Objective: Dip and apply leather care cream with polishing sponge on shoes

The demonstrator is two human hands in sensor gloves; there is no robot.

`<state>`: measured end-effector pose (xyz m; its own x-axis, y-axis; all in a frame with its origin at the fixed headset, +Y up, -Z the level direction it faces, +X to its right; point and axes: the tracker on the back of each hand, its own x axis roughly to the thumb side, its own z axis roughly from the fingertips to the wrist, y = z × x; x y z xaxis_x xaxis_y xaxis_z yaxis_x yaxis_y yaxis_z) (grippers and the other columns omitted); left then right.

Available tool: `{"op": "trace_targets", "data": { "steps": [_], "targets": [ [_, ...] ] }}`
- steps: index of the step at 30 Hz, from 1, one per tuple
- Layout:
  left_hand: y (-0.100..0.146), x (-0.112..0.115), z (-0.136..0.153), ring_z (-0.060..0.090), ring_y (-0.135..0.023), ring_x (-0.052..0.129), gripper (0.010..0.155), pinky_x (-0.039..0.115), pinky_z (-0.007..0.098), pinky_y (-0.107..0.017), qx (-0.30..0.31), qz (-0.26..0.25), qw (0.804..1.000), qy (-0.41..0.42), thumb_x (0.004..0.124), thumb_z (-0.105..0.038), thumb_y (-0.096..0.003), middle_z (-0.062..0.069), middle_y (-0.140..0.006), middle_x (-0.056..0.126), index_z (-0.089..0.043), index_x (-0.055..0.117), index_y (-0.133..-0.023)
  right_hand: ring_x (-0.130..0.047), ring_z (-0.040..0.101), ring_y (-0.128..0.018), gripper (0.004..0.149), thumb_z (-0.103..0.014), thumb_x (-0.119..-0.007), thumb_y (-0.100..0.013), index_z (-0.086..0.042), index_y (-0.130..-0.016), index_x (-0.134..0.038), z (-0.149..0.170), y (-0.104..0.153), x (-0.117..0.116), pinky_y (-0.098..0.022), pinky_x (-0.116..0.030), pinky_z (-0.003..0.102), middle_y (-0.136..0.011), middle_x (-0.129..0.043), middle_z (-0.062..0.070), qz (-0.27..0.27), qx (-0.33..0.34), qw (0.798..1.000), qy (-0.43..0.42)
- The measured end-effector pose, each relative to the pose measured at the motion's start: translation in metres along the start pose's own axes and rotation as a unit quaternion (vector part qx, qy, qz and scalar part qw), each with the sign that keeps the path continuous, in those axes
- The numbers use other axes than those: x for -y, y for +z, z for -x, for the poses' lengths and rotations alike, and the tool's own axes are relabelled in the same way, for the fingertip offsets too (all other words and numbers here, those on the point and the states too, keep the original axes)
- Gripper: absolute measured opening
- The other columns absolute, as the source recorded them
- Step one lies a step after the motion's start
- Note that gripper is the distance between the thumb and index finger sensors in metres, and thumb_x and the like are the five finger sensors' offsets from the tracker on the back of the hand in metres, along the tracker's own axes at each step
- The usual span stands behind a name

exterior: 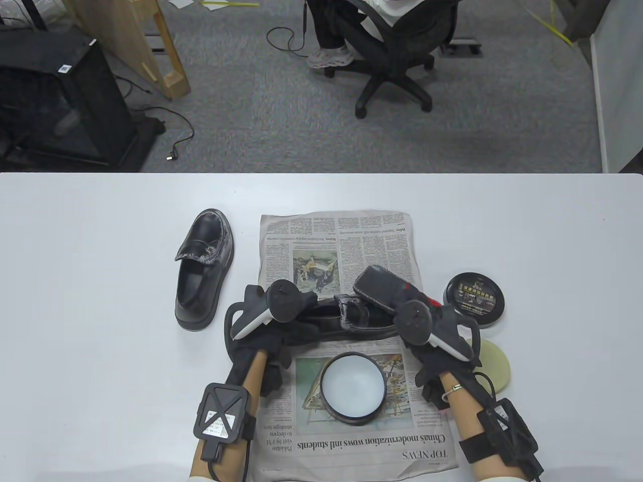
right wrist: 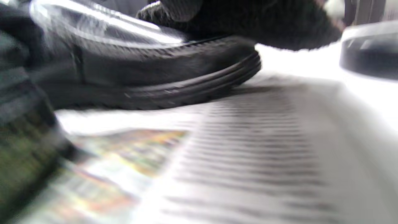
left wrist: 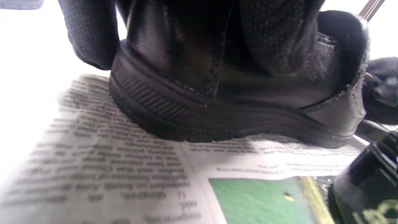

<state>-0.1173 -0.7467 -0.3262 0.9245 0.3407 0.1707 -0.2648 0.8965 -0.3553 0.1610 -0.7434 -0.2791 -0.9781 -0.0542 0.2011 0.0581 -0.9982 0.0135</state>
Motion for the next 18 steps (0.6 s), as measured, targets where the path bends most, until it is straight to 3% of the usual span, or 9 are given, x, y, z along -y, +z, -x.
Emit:
{"op": "trace_targets", "data": {
  "steps": [3,7,10,14,18],
  "targets": [
    [0.0,0.0,0.0,0.034,-0.105,0.071,0.076,0.075,0.059,-0.069,0.001,-0.001,1.0,-0.001,0.087,-0.05,-0.042,0.005,-0.118,0.069,-0.031,0.06,-0.11,-0.076,0.041,-0.093,0.053,-0.032,-0.056,-0.063,-0.01,-0.111,-0.051,-0.021,0.017,0.005,-0.065,-0.072,0.046,-0.109,-0.06,0.02,0.027,0.046,0.996,0.067],
    [0.0,0.001,0.002,0.035,-0.106,0.069,0.077,0.073,0.061,-0.069,0.008,-0.001,1.0,0.015,0.088,-0.05,-0.0408,0.006,-0.119,0.068,-0.031,0.06,-0.11,-0.075,0.041,-0.094,0.053,-0.032,-0.056,-0.063,-0.01,-0.111,-0.051,-0.045,0.023,0.02,-0.067,-0.071,0.047,-0.109,-0.061,0.019,0.032,0.106,0.994,-0.021],
    [0.001,0.002,0.004,0.035,-0.107,0.067,0.079,0.072,0.061,-0.07,0.01,0.006,1.0,0.027,0.089,-0.049,-0.0407,0.006,-0.12,0.066,-0.032,0.058,-0.111,-0.066,0.04,-0.101,0.052,-0.033,-0.056,-0.063,-0.016,-0.112,-0.049,-0.063,0.012,0.034,-0.071,-0.065,0.051,-0.113,-0.056,0.014,0.04,0.137,0.983,-0.119],
    [0.002,0.003,0.004,0.035,-0.108,0.066,0.079,0.071,0.062,-0.071,0.003,0.001,0.999,0.04,0.089,-0.049,-0.0405,0.006,-0.12,0.064,-0.032,0.058,-0.111,-0.057,0.042,-0.105,0.051,-0.033,-0.054,-0.064,-0.019,-0.113,-0.048,-0.066,-0.019,0.032,-0.071,-0.056,0.058,-0.117,-0.052,0.012,-0.008,0.116,0.977,-0.176],
    [0.003,0.004,0.003,0.035,-0.108,0.066,0.078,0.07,0.062,-0.071,-0.004,-0.005,0.999,0.038,0.089,-0.049,-0.0411,0.005,-0.12,0.065,-0.032,0.058,-0.111,-0.057,0.041,-0.106,0.052,-0.034,-0.05,-0.065,-0.017,-0.113,-0.047,-0.043,-0.043,0.016,-0.071,-0.052,0.058,-0.116,-0.053,0.012,-0.045,0.04,0.988,-0.143]
  ]
}}
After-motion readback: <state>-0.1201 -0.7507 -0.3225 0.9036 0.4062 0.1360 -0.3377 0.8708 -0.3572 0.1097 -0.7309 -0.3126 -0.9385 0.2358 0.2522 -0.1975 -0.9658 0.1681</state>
